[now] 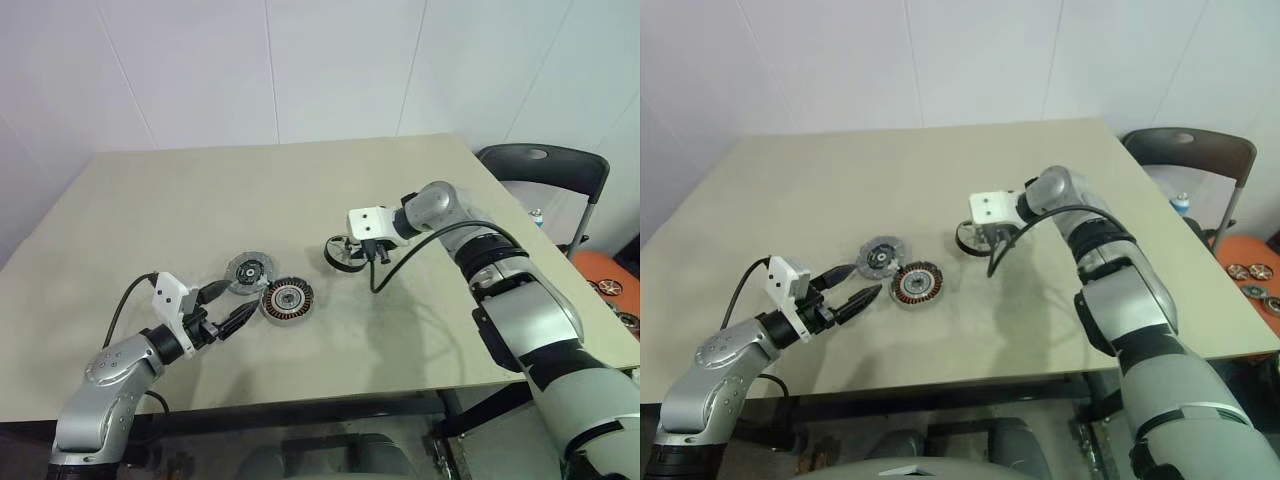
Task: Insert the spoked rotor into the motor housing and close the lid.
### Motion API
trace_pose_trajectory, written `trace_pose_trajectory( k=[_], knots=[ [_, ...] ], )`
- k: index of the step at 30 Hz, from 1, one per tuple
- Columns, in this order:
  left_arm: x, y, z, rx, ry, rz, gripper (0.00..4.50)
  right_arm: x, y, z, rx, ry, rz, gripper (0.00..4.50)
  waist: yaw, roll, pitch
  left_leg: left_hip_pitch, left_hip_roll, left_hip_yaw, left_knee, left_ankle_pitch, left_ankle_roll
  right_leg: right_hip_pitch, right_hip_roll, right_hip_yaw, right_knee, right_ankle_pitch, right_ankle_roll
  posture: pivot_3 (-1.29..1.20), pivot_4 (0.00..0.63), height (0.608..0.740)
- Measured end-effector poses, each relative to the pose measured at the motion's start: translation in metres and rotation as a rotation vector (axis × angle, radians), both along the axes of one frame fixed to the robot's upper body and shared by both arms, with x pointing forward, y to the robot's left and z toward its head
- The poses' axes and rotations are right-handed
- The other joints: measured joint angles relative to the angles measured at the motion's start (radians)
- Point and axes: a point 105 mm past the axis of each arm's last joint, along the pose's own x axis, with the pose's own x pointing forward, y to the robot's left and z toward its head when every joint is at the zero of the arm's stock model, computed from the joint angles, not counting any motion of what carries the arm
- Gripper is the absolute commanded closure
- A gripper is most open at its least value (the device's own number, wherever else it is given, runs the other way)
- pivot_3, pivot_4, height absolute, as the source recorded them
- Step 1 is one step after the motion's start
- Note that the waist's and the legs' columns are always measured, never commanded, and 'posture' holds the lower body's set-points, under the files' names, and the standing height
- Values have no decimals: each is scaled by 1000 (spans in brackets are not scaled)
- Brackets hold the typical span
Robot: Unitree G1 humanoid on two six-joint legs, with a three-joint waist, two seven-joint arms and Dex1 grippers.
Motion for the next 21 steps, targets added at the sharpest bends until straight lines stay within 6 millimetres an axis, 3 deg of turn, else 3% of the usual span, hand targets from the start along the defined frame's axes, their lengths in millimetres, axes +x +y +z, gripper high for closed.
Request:
trace_pose_trajectory(
  k=[5, 11, 16, 21],
  knots=[
    [5, 3, 5, 21, -10, -26, 484, -25, 17, 13, 43, 86, 124, 3544, -2, 0, 0, 0, 1, 0, 0, 0, 0, -1, 1, 0, 1, 0, 0, 0, 0, 740],
    [7, 5, 12, 53, -18, -81, 484, -58, 59, 33, 97, 126, 298, 3544, 0, 0, 0, 1, 1, -1, 1, 0, 0, -1, 0, -1, 3, 0, 0, 0, 0, 740],
    [2, 11, 14, 86, 6, -130, 484, -64, 79, 25, 96, 135, 344, 3544, 0, -1, 0, 0, 0, -1, 1, 0, 0, -1, 0, -1, 3, 0, 0, 0, 0, 740],
    [-12, 24, 16, 165, 36, -185, 484, -59, 92, 2, 68, 134, 342, 3544, -2, 0, 0, 0, 0, 0, 0, 0, 0, -2, 0, -1, 2, 0, 0, 0, 0, 740]
  ],
)
